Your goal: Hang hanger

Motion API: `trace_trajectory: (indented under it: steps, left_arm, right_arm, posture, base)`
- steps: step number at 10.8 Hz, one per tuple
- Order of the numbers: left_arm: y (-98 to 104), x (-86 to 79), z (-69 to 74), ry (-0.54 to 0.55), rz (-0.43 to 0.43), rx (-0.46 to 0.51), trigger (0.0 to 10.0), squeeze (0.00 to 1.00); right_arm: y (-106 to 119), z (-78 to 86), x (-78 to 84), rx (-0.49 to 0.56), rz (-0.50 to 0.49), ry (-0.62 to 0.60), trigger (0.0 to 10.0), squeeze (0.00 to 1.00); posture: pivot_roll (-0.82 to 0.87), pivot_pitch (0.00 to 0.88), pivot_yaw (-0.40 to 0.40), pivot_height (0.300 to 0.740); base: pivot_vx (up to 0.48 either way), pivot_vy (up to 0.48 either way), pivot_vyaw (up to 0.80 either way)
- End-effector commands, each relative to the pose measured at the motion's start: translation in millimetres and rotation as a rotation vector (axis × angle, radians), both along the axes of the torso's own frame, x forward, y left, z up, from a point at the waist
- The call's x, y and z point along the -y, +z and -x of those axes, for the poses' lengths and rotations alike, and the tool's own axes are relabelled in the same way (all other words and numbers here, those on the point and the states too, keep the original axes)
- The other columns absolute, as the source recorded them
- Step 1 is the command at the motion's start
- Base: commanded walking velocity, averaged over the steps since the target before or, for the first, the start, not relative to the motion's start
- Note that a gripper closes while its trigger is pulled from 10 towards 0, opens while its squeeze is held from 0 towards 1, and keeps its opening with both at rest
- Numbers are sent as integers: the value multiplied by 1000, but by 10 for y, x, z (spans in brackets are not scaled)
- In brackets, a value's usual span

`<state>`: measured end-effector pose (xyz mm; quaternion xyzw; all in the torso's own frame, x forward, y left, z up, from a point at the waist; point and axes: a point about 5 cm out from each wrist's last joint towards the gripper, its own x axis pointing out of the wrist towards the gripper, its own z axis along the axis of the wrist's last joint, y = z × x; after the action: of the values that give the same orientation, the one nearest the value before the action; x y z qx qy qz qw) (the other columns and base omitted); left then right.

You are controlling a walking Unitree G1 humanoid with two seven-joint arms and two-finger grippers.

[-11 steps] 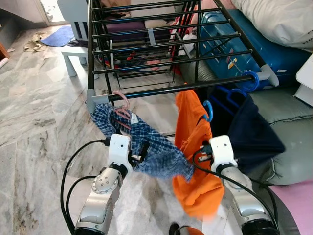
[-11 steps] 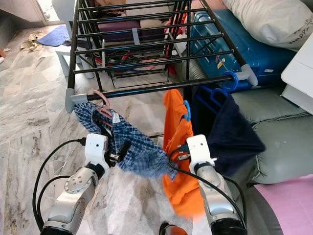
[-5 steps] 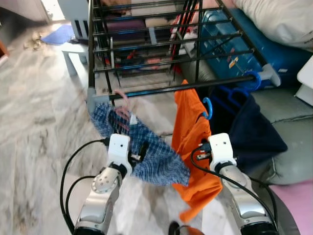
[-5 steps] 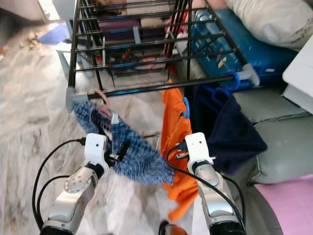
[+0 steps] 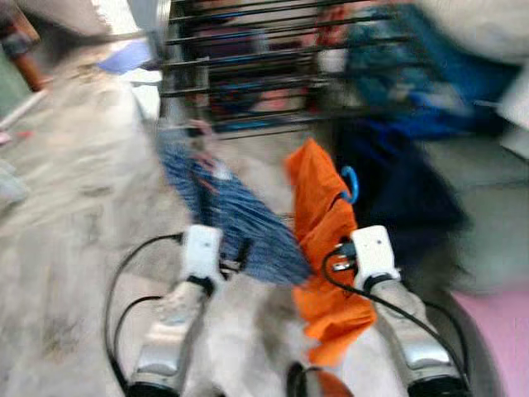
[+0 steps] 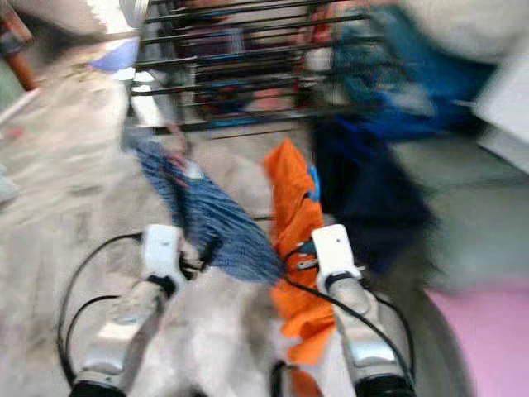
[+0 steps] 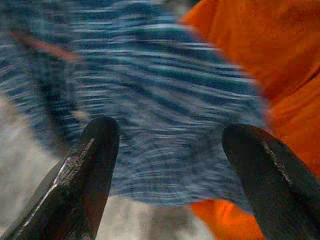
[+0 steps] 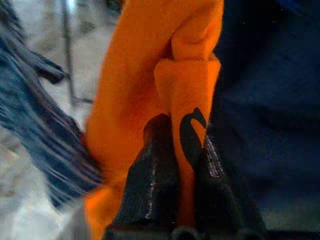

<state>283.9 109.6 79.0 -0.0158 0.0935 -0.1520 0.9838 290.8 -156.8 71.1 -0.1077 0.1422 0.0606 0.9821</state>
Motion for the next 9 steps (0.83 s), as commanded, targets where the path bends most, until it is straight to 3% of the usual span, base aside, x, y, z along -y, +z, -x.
trace_trajectory:
  steps: [1,5,9]
  left_arm:
    - [-5,-92,-13,24,-38,3,10000,0]
    - [7,-347,-101,135,-79,15,10000,0]
    - [-39,-317,-78,154,-83,15,10000,0]
  right_arm:
    - [67,-26,35,25,-10,-24,10000,0]
    - [11,65,178,14,-6,-58,10000,0]
    - [38,4,119,26,-8,-33,10000,0]
  posture:
    - [-118,92,28,740]
    - [-111,0,46,740]
    - [-106,0,51,740]
  base:
    - [-341,0,0]
    - [0,0,0]
    - [-241,0,0]
